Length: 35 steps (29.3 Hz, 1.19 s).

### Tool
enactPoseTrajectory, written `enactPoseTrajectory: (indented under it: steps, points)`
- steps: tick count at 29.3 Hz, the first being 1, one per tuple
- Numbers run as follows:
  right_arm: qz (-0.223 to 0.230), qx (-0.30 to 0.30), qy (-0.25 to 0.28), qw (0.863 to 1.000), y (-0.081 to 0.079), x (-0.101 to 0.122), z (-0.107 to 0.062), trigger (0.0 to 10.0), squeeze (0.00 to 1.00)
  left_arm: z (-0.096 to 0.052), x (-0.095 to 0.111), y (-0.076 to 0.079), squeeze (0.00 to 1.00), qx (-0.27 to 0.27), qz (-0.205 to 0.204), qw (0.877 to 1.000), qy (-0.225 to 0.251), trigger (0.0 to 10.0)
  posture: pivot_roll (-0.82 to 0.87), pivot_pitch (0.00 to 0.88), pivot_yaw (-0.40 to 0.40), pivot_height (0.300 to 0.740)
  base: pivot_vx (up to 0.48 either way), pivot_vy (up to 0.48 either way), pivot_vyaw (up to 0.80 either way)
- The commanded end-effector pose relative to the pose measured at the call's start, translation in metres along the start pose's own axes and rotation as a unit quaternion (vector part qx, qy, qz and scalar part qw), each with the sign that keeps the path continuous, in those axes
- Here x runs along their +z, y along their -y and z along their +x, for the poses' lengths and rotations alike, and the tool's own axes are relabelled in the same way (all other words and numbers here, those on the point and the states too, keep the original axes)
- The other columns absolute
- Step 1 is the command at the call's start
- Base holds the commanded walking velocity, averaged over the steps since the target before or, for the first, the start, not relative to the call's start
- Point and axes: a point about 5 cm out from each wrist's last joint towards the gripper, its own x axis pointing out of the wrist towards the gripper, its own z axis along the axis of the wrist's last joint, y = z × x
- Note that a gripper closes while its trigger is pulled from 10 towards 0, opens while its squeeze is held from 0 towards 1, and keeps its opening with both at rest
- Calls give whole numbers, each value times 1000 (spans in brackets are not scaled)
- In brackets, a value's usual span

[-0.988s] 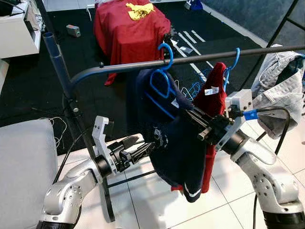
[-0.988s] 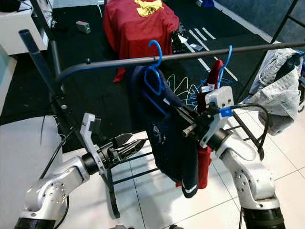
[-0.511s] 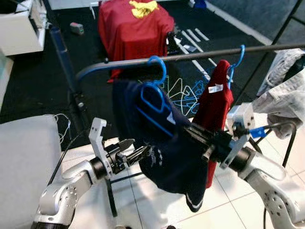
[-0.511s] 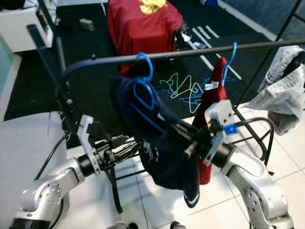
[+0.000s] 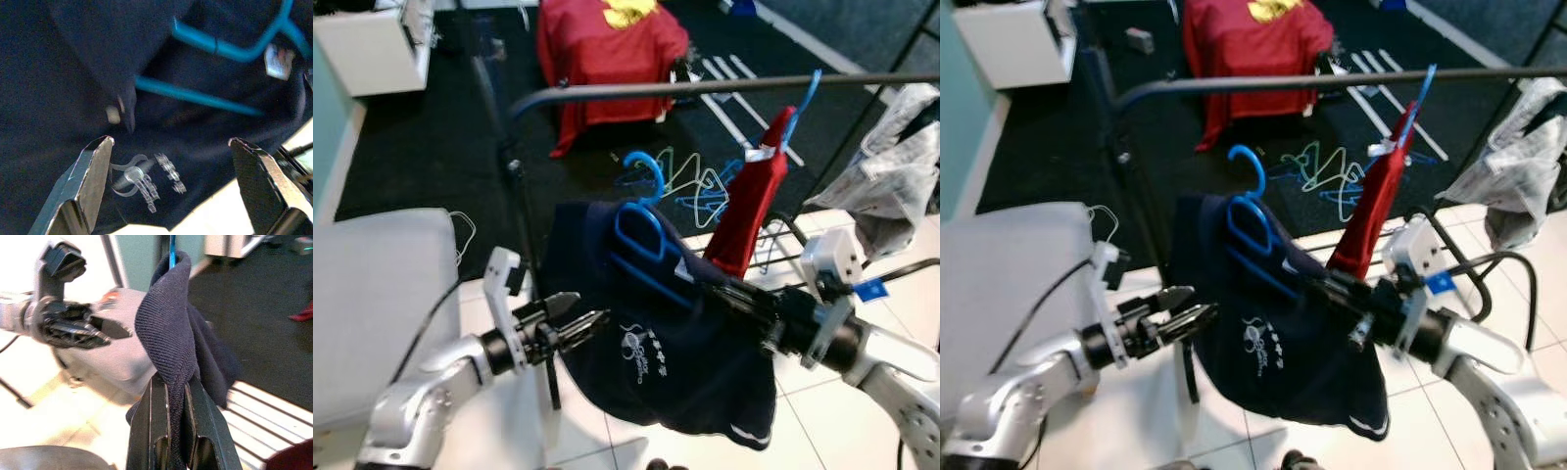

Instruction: Hang hanger

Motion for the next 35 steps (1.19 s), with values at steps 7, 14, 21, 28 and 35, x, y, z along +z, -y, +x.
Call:
enactPoseTrajectory:
  steps: [7,14,21,28,35]
  points:
    - [-1,0,50,999,3,14,0,0,0,-4,13,1,0,-4,7,1000,25,10000,12,181,-35,740,-107,0,0]
    - [13,1,72,997,1,10,14,0,0,16,15,7,0,29,7,997,77,10000,20,182,-36,740,0,0,549]
    - [40,48,74,995,-13,1,27,0,0,33,3,16,0,45,11,995,94,10000,22,142,-46,740,0,0,769]
    - [68,138,54,987,-26,-9,37,0,0,38,-6,16,0,76,20,993,92,10000,55,110,-71,740,0,-411,771]
    - [70,162,41,983,-24,-9,33,0,0,29,5,9,0,87,26,991,103,10000,62,108,-64,740,0,-454,769]
